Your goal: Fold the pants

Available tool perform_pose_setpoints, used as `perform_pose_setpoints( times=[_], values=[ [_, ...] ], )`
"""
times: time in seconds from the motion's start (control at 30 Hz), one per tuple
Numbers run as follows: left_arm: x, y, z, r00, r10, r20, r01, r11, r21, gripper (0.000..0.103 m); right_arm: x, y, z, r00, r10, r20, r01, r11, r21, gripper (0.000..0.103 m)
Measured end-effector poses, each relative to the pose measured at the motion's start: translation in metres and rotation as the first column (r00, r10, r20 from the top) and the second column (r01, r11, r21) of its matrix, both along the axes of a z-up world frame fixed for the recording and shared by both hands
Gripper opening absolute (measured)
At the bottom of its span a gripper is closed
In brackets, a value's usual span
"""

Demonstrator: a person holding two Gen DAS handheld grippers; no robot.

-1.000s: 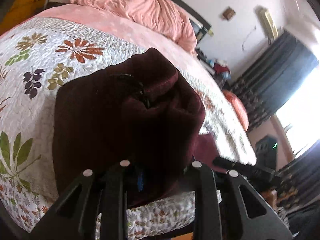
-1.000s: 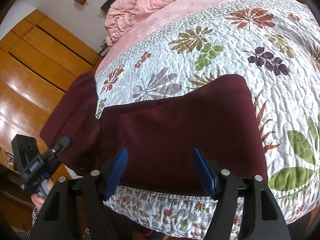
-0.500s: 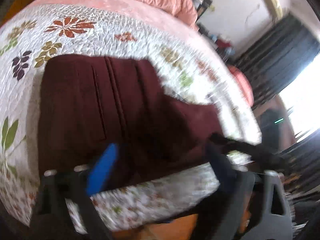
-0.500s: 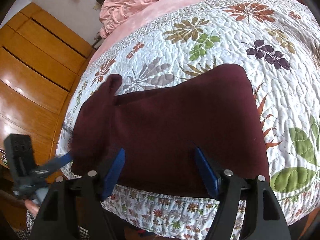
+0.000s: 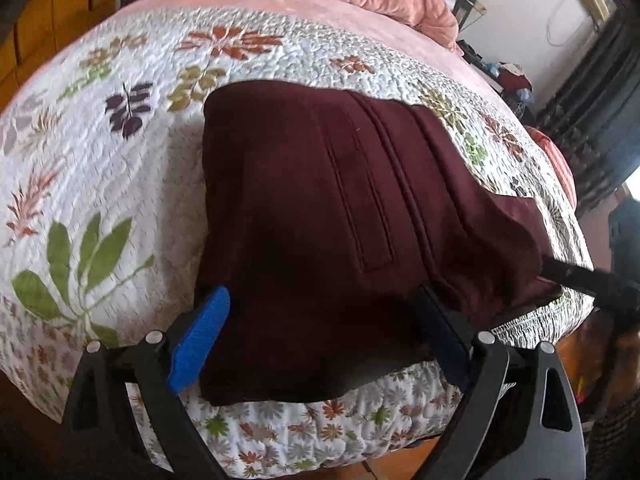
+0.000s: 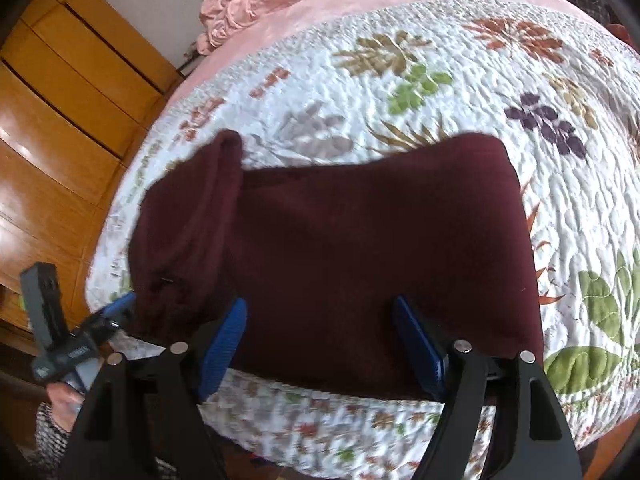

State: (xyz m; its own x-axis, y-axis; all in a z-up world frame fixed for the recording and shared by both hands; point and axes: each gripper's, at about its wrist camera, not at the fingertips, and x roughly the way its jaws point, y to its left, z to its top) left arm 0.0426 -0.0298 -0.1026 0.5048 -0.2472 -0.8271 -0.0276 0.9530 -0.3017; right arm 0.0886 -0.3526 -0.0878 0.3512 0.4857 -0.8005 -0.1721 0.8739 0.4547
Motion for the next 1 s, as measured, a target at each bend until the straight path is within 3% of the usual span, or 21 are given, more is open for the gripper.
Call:
perform_pose_setpoints(
  times=[0.13, 0.23, 0.33, 0.47, 0.67, 0.7, 0.8, 0.83, 1.0],
  values=[
    [-0.005, 0.020, 0.011, 0.998, 0.063, 0.003, -0.063, 0.995, -0.075, 0.093, -0.001, 0.017, 0.024, 0.997, 0.073, 0.032, -0.076, 0.991, 0.107, 0.092],
    [-0.009, 0.037, 0.011, 0.992, 0.121, -0.030, -0.124, 0.986, -0.112, 0.093, 0.007, 0.039, 0.020, 0.991, 0.132, -0.018, -0.127, 0.976, 0.174, 0.092],
    [-0.018, 0.050, 0.004, 0.985, 0.165, -0.060, -0.171, 0.978, -0.118, 0.093, 0.015, 0.050, 0.008, 0.989, 0.135, -0.068, -0.122, 0.979, 0.163, 0.092],
    [-0.022, 0.060, -0.006, 0.978, 0.189, -0.093, -0.201, 0.970, -0.140, 0.093, 0.021, 0.062, -0.007, 0.977, 0.170, -0.128, -0.133, 0.958, 0.254, 0.092],
    [-0.018, 0.057, -0.014, 0.979, 0.172, -0.108, -0.188, 0.970, -0.153, 0.093, 0.023, 0.088, -0.018, 0.971, 0.197, -0.134, -0.172, 0.969, 0.179, 0.092],
    [-0.017, 0.055, -0.015, 0.980, 0.167, -0.109, -0.183, 0.971, -0.152, 0.093, 0.023, 0.091, -0.018, 0.971, 0.200, -0.129, -0.176, 0.969, 0.173, 0.089],
    [-0.017, 0.051, -0.017, 0.981, 0.159, -0.108, -0.173, 0.975, -0.140, 0.093, 0.023, 0.100, -0.022, 0.967, 0.216, -0.138, -0.183, 0.959, 0.216, 0.057],
    [-0.017, 0.051, -0.018, 0.981, 0.158, -0.108, -0.172, 0.975, -0.138, 0.093, 0.022, 0.101, -0.022, 0.967, 0.213, -0.139, -0.178, 0.958, 0.225, 0.051],
    [-0.019, 0.054, -0.017, 0.980, 0.169, -0.109, -0.185, 0.970, -0.160, 0.093, 0.017, 0.099, -0.006, 0.971, 0.225, -0.082, -0.197, 0.946, 0.259, 0.039]
  ],
)
